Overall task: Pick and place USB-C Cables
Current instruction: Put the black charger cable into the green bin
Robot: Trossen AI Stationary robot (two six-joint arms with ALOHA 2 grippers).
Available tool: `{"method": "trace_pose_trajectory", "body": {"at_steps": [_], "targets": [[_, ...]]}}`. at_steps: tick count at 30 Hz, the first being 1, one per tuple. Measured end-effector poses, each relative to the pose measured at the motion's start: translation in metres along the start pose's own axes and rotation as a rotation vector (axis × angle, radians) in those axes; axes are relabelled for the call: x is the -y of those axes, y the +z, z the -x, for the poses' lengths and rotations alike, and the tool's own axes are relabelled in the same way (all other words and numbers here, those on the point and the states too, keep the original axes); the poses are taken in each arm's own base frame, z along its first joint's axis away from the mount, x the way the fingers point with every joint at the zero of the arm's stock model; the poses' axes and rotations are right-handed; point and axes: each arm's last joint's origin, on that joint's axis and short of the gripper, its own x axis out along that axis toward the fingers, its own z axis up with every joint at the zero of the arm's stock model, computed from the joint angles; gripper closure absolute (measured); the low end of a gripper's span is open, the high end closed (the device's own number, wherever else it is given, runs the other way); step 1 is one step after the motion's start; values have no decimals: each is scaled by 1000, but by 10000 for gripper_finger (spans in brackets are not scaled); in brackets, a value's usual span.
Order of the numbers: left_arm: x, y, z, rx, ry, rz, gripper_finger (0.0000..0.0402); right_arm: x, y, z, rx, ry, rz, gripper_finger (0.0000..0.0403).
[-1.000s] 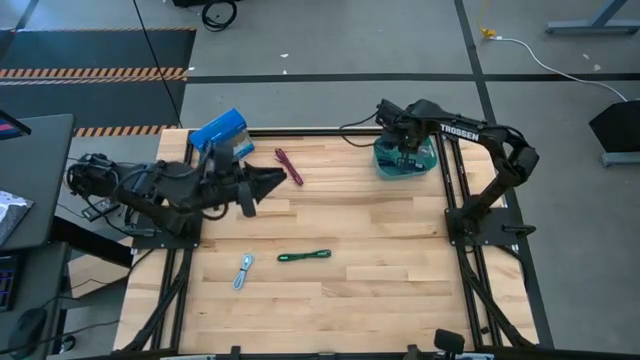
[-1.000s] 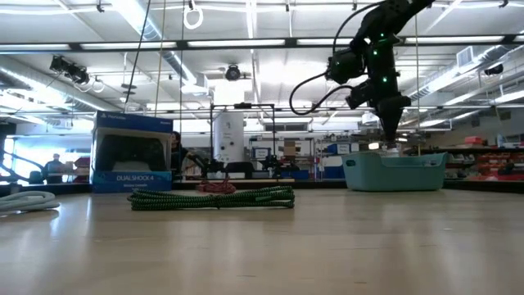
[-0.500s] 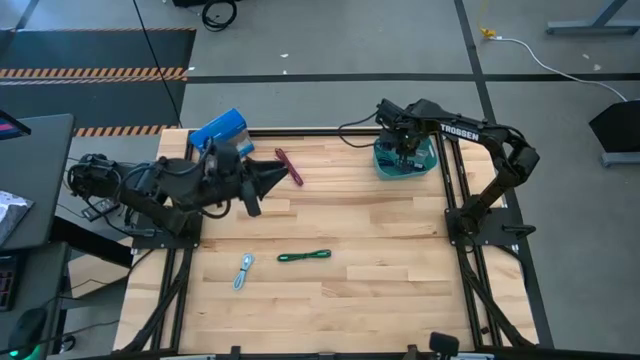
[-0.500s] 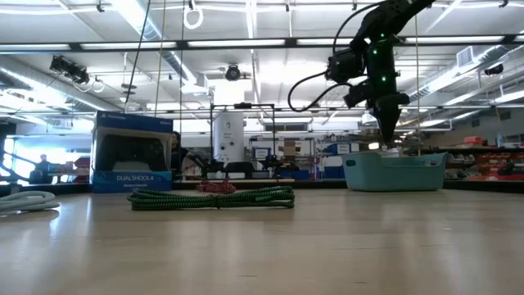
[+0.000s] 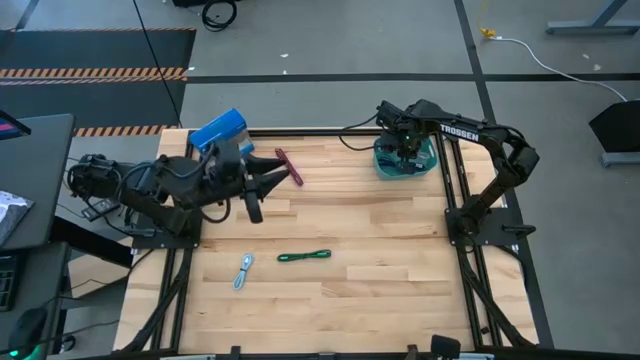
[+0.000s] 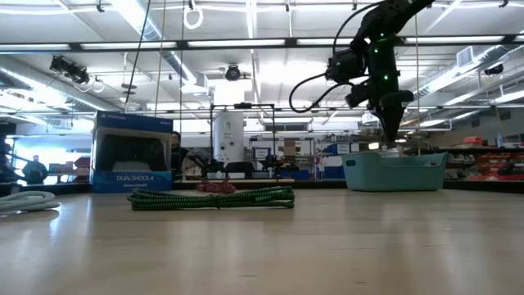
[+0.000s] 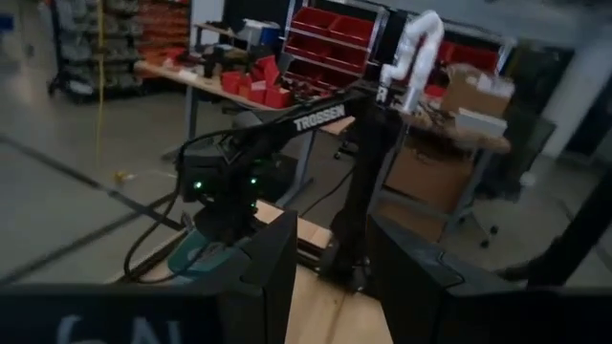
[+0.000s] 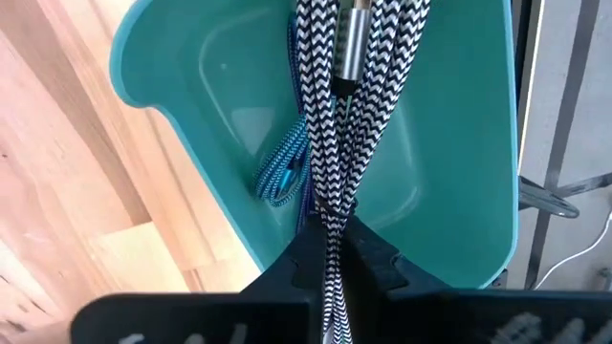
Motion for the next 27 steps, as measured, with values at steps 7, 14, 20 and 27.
{"method": "trace_pose_trajectory", "body": {"at_steps": [7,14,20,27], "targets": [[-6,-2,-4,-21,37,2,267,-1,-1,0,1,23,5,385],[-9,-4,-4,-32,81,7,267,-2,0,0,15,45,8,385],[-9,-4,-4,-31,78,22,267,-2,1,0,31,67,8,385],[-8,-3,-4,-29,65,52,267,-2,1,0,35,69,7,385]]}}
